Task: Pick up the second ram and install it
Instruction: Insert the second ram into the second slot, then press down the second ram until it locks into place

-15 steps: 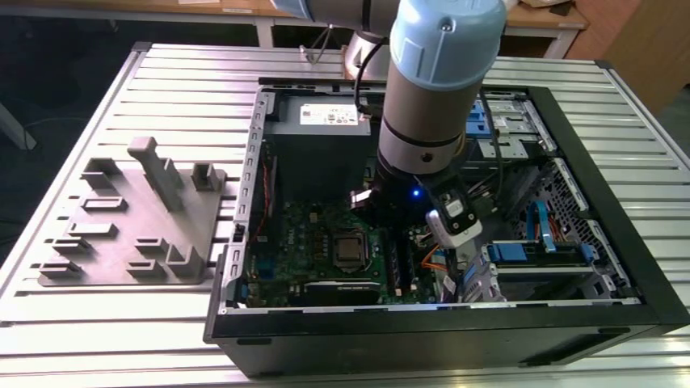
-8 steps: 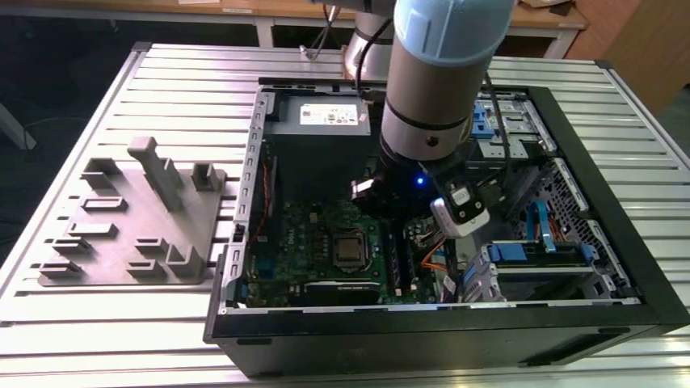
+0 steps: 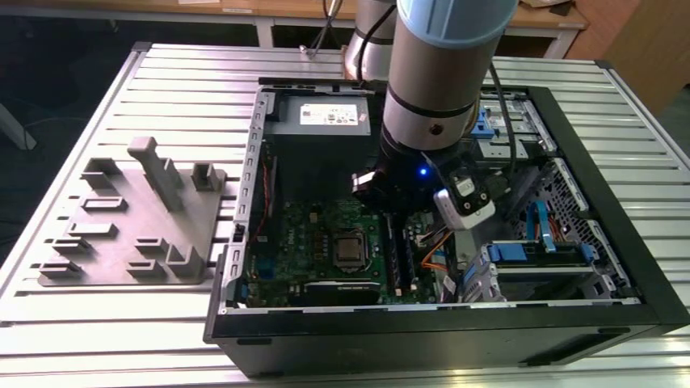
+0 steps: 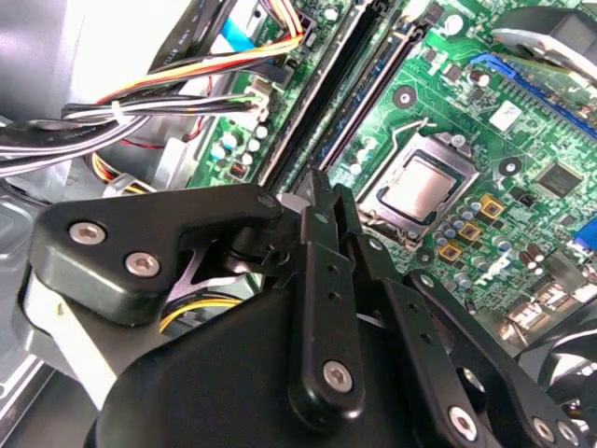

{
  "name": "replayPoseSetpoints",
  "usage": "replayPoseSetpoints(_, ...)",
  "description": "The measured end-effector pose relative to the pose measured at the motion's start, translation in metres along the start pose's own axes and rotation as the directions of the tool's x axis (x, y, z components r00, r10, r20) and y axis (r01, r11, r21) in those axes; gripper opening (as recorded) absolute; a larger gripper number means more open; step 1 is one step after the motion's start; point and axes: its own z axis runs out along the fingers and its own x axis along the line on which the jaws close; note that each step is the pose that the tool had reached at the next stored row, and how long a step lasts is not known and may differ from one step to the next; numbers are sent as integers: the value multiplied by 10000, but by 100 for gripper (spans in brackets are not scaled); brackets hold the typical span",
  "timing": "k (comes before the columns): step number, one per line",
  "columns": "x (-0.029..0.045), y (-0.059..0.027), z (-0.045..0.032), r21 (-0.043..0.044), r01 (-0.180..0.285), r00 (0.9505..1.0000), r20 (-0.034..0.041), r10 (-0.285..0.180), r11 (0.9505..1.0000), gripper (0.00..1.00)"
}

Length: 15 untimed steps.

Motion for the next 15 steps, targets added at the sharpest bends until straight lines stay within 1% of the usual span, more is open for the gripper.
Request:
replayPoseSetpoints(5, 0, 0, 0, 1, 0, 10000, 2, 0, 10000, 14)
replayPoseSetpoints(6, 0, 0, 0, 1, 1, 10000, 3, -1, 10000, 7)
replayPoseSetpoints(15, 0, 0, -1, 1, 1, 10000, 17, -1, 10000, 7)
